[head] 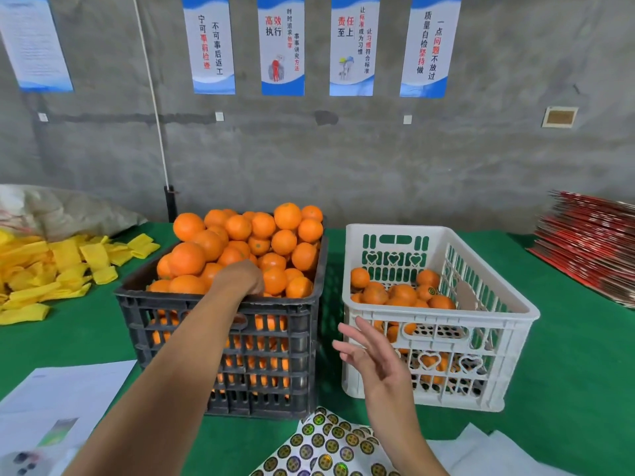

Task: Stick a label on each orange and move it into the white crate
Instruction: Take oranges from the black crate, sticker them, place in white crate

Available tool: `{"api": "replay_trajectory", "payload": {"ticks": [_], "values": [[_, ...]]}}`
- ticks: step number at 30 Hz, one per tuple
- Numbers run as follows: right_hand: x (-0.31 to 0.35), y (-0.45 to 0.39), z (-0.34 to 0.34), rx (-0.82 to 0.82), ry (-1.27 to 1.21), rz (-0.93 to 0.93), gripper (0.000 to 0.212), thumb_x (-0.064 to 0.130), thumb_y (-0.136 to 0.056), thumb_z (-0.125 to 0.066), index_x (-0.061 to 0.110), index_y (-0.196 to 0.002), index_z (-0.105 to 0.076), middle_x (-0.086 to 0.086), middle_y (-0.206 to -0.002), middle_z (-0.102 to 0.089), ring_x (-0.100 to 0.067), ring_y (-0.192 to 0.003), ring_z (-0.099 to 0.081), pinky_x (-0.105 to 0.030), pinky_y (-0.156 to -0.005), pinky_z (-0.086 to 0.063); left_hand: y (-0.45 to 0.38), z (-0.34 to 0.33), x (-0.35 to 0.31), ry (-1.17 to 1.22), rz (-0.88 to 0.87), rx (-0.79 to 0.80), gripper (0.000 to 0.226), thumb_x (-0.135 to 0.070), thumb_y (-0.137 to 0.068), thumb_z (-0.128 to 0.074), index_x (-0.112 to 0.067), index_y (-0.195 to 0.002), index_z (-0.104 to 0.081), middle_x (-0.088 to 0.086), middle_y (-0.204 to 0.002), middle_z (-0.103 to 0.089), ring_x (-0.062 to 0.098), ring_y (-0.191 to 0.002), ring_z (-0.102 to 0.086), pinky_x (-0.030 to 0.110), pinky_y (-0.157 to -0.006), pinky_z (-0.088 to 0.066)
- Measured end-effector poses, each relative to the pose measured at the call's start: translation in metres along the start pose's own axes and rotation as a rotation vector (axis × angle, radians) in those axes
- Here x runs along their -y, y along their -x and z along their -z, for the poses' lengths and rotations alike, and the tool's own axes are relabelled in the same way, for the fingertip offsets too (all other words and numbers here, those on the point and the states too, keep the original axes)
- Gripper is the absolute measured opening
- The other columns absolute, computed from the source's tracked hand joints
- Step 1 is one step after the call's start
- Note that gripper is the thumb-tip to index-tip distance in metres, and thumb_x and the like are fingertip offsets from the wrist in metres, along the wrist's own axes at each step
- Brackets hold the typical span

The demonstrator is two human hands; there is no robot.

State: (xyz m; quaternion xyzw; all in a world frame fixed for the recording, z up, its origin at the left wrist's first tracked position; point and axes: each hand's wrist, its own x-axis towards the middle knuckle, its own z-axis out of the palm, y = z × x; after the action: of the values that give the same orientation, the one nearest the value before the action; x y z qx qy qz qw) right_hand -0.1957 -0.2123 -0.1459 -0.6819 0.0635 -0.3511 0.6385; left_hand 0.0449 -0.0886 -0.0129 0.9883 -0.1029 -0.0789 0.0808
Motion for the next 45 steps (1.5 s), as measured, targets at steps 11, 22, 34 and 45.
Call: {"api": "replay_trajectory", "payload": {"ticks": [11,22,34,45], "values": [[0.027,-0.009,-0.016,-0.049,-0.024,0.13,0.04,0.032,-0.109,-0.043,0.024,-0.148,-0.049,0.01,-0.141,-0.062,-0.02,-0.119,-0.068,-0.033,-0.101,-0.055,0.103,-0.046,-0.006,0.901,-0.852,-0.875,0.056,-0.033,-0.085,-0.079,-0.027,-0.137,-0.059,-0.005,-0.136,-0.042,0.006,-0.07,-0.068,0.023,-0.064,-0.059],[-0.045,0.059,0.018,-0.089,0.217,-0.166,0.033,0.039,-0.103,-0.054,0.034,-0.133,-0.066,0.022,-0.117,-0.073,0.005,-0.107,-0.068,-0.012,-0.084,-0.053,0.145,-0.224,0.0,0.873,-0.886,-0.326,0.073,-0.036,-0.083,-0.087,-0.044,-0.138,-0.04,-0.018,-0.143,-0.036,-0.014,-0.116,-0.053,0.009,-0.08,-0.054],[-0.079,0.088,0.068,0.43,1.108,-0.117,0.076,0.073,-0.098,-0.037,0.028,-0.159,-0.035,0.022,-0.163,-0.023,0.002,-0.152,-0.014,-0.01,-0.119,0.0,0.136,-0.287,0.018,1.152,-0.487,-0.008,0.072,-0.062,-0.079,-0.078,-0.057,-0.134,-0.033,0.015,-0.109,-0.069,0.011,-0.079,-0.077,0.011,-0.072,-0.053],[-0.079,0.091,0.066,0.359,1.109,-0.019,0.051,0.059,-0.095,-0.06,0.024,-0.13,-0.071,0.012,-0.144,-0.059,-0.011,-0.133,-0.049,-0.021,-0.114,-0.035,0.135,-0.292,0.019,1.138,-0.495,-0.039,0.079,-0.085,-0.071,-0.069,-0.059,-0.135,-0.03,0.01,-0.106,-0.07,0.01,-0.078,-0.077,0.011,-0.07,-0.053]]}}
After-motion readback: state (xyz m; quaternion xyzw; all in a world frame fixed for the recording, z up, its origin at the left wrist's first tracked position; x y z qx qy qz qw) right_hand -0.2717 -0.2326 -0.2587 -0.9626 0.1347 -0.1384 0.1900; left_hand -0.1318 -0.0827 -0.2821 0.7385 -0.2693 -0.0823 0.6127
